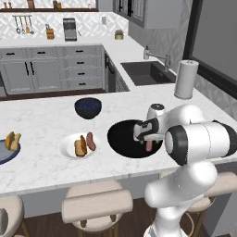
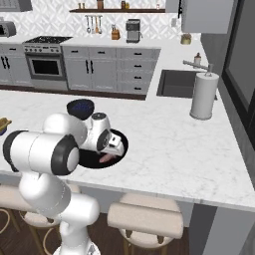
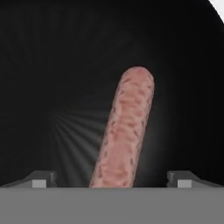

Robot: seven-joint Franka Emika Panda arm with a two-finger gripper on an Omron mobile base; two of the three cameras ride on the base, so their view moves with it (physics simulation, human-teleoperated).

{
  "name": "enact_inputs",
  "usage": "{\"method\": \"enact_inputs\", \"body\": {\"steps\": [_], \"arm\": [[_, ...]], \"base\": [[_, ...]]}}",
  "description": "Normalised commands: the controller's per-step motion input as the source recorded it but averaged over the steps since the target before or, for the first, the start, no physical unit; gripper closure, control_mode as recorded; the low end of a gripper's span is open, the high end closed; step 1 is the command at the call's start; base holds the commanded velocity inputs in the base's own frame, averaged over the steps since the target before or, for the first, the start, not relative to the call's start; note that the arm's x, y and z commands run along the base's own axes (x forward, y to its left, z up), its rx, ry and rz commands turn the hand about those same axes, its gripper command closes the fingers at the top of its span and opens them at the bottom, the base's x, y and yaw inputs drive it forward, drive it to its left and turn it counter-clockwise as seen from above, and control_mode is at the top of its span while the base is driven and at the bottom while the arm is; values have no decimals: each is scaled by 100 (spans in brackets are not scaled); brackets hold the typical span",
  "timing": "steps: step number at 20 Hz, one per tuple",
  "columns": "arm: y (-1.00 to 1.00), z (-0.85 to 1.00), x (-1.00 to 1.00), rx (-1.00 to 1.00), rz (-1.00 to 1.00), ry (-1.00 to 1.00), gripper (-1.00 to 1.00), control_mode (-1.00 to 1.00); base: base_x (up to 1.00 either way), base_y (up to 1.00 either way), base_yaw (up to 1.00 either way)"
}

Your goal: Place one bun and one sausage from the bowl on each plate.

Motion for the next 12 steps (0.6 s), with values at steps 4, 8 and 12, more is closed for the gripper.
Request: {"method": "enact_inputs", "body": {"steps": [4,8,12], "arm": [[0,-28,9,0,0,2,-100,-100],[0,-23,1,0,0,1,100,-100],[0,-7,0,0,0,0,100,-100]], "base": [[0,0,0],[0,0,0],[0,0,0]]}}
